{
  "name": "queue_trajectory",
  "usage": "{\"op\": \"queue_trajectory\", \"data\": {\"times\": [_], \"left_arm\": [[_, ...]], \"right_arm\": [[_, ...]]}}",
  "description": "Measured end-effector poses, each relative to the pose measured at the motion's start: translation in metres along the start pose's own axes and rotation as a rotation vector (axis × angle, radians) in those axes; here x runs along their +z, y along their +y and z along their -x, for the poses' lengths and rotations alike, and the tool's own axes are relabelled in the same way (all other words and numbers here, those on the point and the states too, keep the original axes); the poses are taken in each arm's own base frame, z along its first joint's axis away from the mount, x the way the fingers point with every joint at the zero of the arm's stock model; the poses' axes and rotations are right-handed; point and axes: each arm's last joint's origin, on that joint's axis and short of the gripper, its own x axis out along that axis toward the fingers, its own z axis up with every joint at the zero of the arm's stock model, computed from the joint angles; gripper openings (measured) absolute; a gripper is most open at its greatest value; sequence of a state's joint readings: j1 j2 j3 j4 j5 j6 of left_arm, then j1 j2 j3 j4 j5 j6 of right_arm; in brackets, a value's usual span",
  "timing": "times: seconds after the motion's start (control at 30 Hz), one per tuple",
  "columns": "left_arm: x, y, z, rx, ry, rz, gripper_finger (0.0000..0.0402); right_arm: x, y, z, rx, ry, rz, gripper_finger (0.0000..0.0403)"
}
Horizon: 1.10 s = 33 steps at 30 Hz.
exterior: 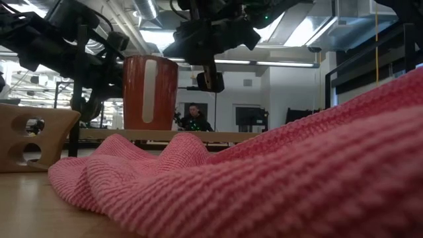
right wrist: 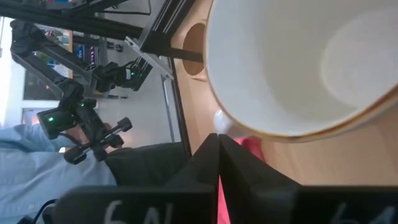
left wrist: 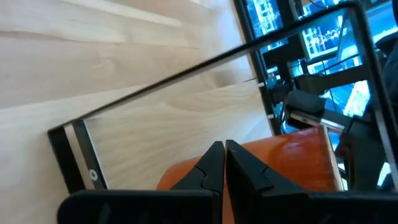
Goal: Stack small to large cups/mugs on shelf
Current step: Adjust the orange mug on the shelf
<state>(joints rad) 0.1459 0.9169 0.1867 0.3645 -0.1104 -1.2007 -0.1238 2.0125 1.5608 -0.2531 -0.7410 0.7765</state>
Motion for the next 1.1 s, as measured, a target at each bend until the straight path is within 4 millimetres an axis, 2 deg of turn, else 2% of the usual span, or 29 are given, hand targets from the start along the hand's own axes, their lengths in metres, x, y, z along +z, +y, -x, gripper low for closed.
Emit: {"op": "queue_trajectory", "data": {"times": [0.2,0.47,1.1], "left_arm": [[0.0,0.0,-0.001,-0.017,0.026,-0.001,0.0009],[-0.003,0.0,-0.011,-0.054,0.064,-0.014,0.0009],[-0.003,0.0,-0.019,-0.085,0.043,-0.022,0.0009]], "right_arm": [[-0.001,0.011,0.008,0.031,0.001,0.017,0.0012],[0.004,0.03,0.025,0.021,-0.129,0.088,0.0012],[0.004,0.033,0.028,0.006,-0.147,0.092,0.0012]]}}
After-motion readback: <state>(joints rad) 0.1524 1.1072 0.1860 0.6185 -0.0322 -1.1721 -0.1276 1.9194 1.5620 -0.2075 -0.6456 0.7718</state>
